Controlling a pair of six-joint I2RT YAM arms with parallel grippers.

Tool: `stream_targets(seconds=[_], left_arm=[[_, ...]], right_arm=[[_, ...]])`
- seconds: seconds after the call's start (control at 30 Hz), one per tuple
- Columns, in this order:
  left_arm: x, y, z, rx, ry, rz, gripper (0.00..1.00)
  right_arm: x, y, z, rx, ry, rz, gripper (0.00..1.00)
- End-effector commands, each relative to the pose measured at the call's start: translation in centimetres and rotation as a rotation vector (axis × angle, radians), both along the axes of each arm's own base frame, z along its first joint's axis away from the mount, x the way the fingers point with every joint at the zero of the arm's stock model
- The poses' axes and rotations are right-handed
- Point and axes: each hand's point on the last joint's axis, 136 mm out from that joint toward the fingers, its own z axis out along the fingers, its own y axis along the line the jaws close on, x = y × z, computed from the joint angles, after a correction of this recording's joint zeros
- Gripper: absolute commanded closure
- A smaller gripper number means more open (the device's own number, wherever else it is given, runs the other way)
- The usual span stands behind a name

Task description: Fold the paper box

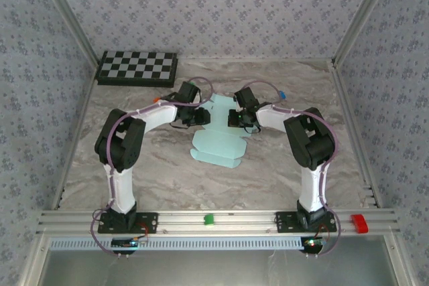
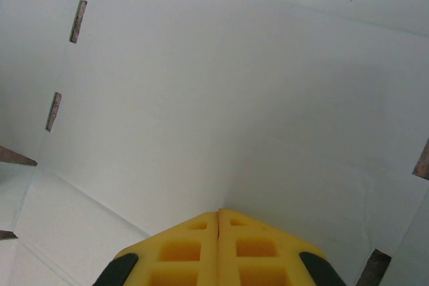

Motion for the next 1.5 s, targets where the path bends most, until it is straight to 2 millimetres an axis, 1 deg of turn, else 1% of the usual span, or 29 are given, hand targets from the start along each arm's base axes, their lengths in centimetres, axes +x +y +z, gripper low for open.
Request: stream_targets(seconds=[0.0,0.27,0.43,0.57,0.67,0.77,0.8,0.87,0.93,1.0,1.07,1.1,1.13,1.17,1.23,1.33,1.47], left_arm=[[0.0,-2.0,2.1,-0.039,-0.053,-0.068,0.64],[-0.5,-3.5,0.7,-0.004,-0.020,-0.105,0.64],[-0.4,-3.2,0.8,0.024,-0.027,-0.097,0.63],[0.1,-1.9,2.2,0.081,-0.081,-0.064,0.62],[0.4,-0.7,3.8,0.122,-0.139,-0.034,0.60],[0.2,-0.1,5.3,0.147,-0.184,-0.032,0.60],[0.0,0.1,5.6,0.153,-0.190,-0.035,0.65],[-0.5,-0.1,6.1,0.154,-0.196,-0.051,0.79],[-1.4,-0.4,6.0,0.159,-0.192,-0.063,0.93],[-2.3,-0.8,5.6,0.162,-0.177,-0.072,1.00],[-3.2,-1.5,5.1,0.162,-0.160,-0.082,1.00],[-3.7,-2.0,4.7,0.160,-0.151,-0.088,1.00],[-4.2,-2.5,4.2,0.160,-0.141,-0.094,1.00],[-4.6,-2.9,3.8,0.157,-0.132,-0.096,1.00],[-5.4,-3.7,2.7,0.147,-0.110,-0.100,1.00],[-6.2,-4.4,1.1,0.147,-0.083,-0.103,1.00],[-6.7,-4.2,-0.7,0.175,-0.058,-0.107,1.00]], right_arm=[[-3.5,-1.3,-4.3,-0.080,0.158,-0.002,1.00],[-3.6,-1.2,-4.4,-0.077,0.163,-0.003,1.00],[-3.6,-1.2,-4.3,-0.076,0.160,-0.005,1.00],[-3.4,-1.3,-3.5,-0.072,0.145,-0.010,1.00],[-3.2,-1.3,-2.4,-0.062,0.121,-0.018,1.00],[-2.7,-1.1,-0.8,-0.042,0.083,-0.018,0.98],[-2.5,-0.8,-0.2,-0.029,0.063,-0.013,0.97],[-2.2,-0.6,0.8,-0.009,0.034,-0.007,0.95],[-1.9,-0.6,1.7,0.000,0.008,-0.004,0.92],[-1.6,-0.6,2.5,0.001,-0.007,-0.001,0.91],[-1.3,-0.7,3.0,-0.002,-0.014,0.003,0.89],[-1.3,-1.0,2.9,-0.011,-0.010,0.003,0.88],[-0.5,-0.8,3.9,-0.005,-0.033,0.005,0.88],[-0.2,-0.9,4.1,-0.009,-0.037,0.007,0.87],[0.4,-1.3,3.9,-0.025,-0.034,0.014,0.83],[1.2,-1.6,3.4,-0.049,-0.018,0.039,0.81],[1.6,-1.8,2.2,-0.067,0.013,0.051,0.82]])
